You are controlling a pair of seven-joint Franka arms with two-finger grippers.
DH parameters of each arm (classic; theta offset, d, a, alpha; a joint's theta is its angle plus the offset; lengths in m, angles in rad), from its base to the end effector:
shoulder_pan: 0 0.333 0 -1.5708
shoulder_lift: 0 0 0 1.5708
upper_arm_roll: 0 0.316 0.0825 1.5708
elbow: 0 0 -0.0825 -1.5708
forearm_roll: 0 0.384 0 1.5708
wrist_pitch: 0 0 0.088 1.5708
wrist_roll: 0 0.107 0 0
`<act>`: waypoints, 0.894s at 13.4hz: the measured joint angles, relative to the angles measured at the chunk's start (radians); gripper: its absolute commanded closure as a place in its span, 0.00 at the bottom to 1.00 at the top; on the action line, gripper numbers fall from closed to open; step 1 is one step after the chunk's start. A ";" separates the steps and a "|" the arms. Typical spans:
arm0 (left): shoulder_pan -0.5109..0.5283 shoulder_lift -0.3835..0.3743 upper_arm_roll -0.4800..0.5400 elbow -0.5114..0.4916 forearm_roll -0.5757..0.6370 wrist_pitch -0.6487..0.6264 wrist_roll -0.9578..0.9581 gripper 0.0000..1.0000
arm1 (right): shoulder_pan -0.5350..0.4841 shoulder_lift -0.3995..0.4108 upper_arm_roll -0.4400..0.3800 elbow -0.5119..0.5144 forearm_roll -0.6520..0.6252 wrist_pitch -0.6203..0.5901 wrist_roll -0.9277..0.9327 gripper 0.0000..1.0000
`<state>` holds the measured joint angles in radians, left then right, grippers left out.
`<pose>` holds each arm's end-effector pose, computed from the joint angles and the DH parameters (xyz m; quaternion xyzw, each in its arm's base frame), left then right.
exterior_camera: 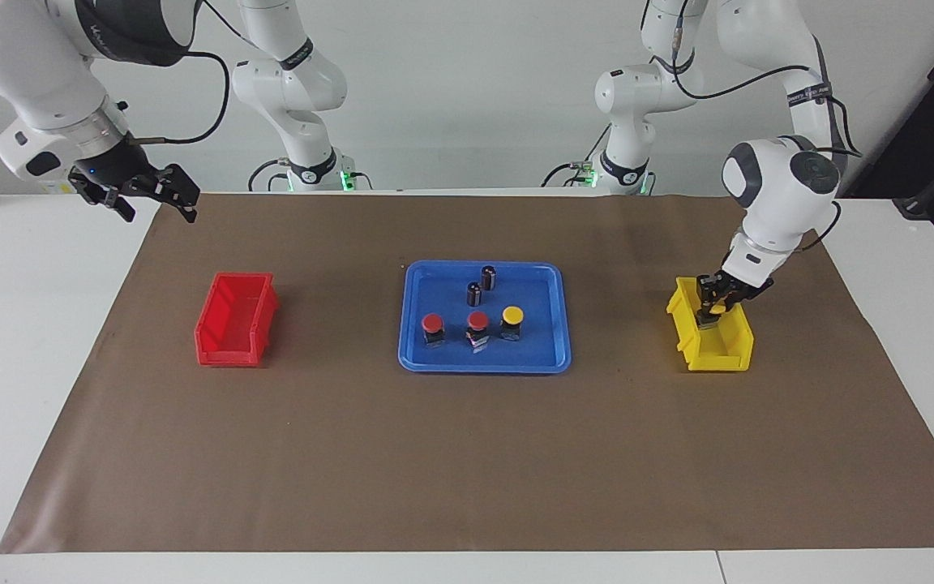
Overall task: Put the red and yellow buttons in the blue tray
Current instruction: 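Grasp the remaining yellow button in the yellow bin with the left gripper, then lift the yellow button and carry it toward the blue tray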
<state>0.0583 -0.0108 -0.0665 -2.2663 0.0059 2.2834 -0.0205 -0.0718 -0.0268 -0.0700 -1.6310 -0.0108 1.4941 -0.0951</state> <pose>0.5196 -0.0041 0.3664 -0.9999 -0.0042 -0.0140 0.0024 0.5306 -0.0775 0.6047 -0.9982 0.0234 0.0552 0.0021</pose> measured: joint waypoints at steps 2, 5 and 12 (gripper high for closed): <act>-0.026 0.000 -0.006 0.044 -0.001 -0.061 -0.057 0.99 | 0.000 0.000 0.000 0.000 0.000 0.000 0.000 0.00; -0.082 -0.007 -0.012 0.287 0.009 -0.366 -0.065 0.99 | 0.000 0.000 0.000 0.000 0.000 0.000 0.000 0.00; -0.365 0.035 -0.028 0.342 0.004 -0.280 -0.489 0.99 | 0.000 0.000 0.000 0.000 0.000 0.000 0.000 0.00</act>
<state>-0.3067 0.0243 -0.0941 -1.9241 0.0095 2.0031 -0.5095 -0.0719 -0.0269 -0.0700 -1.6310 -0.0108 1.4941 -0.0951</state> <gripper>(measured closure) 0.586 0.000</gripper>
